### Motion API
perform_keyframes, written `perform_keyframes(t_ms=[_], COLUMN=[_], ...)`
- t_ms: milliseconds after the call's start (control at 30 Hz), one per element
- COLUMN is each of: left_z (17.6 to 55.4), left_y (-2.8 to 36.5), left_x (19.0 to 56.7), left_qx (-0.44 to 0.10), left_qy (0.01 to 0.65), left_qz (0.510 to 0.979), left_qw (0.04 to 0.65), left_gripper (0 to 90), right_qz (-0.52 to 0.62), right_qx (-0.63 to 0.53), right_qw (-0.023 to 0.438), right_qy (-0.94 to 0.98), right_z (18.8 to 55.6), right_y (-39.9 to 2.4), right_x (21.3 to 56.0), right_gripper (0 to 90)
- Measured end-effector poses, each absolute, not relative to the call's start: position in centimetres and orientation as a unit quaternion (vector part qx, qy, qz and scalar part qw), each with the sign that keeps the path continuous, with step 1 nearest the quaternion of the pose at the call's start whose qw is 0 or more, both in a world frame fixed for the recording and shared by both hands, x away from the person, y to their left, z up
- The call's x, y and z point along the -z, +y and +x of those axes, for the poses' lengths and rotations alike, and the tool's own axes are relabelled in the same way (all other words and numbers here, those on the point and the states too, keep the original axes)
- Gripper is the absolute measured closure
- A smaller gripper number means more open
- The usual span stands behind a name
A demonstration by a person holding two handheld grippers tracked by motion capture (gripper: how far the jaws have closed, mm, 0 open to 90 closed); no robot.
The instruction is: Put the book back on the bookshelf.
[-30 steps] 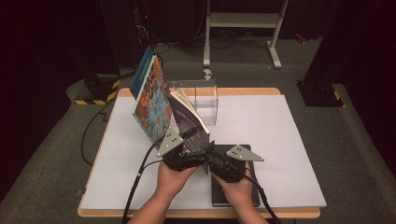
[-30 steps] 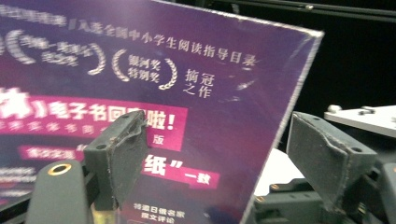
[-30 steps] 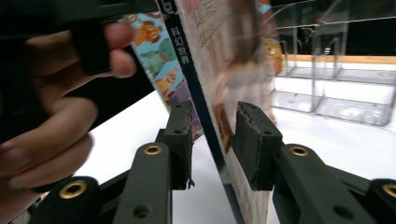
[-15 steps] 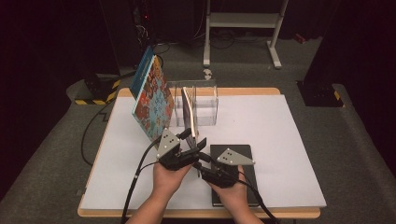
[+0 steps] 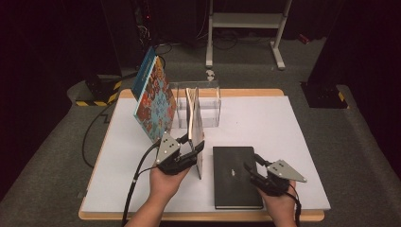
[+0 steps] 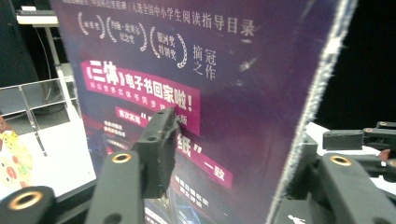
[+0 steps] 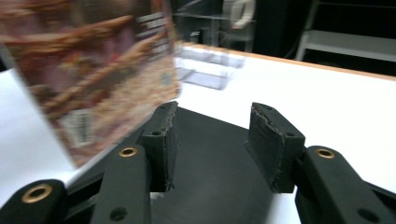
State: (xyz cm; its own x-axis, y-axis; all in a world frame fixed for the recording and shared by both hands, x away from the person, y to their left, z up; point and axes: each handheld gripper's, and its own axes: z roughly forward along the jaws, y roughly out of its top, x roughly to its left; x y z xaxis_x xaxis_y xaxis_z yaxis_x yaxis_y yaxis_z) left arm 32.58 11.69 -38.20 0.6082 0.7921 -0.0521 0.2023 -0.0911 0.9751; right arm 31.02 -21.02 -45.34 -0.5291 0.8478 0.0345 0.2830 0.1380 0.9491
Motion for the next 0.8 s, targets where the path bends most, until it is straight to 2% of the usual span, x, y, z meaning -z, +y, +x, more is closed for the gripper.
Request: perform_keyframes(t_ms=[167, 333, 467, 800], left_z=[32.1, 31.7, 31.5, 31.7], left_y=[12.1, 12.6, 12.9, 14.0], left_x=[37.7, 37.9, 38.3, 38.4], left_qx=[-0.280, -0.309, -0.322, -0.310], left_qy=[0.355, 0.355, 0.343, 0.341], left_qz=[0.700, 0.691, 0.686, 0.682], left_qw=[0.553, 0.549, 0.555, 0.568], left_gripper=[65.3, 82.1, 83.4, 83.1], right_qz=[0.433, 0.443, 0.441, 0.451], right_qx=[-0.516, -0.522, -0.520, -0.518], right_qw=[0.265, 0.252, 0.253, 0.250], right_qy=[0.690, 0.684, 0.687, 0.682], right_z=[31.4, 31.6, 31.5, 31.7], right_y=[-23.6, -24.0, -23.7, -24.1], right_x=[46.4, 46.7, 46.8, 47.0], right_gripper=[53.2, 53.4, 53.8, 53.8])
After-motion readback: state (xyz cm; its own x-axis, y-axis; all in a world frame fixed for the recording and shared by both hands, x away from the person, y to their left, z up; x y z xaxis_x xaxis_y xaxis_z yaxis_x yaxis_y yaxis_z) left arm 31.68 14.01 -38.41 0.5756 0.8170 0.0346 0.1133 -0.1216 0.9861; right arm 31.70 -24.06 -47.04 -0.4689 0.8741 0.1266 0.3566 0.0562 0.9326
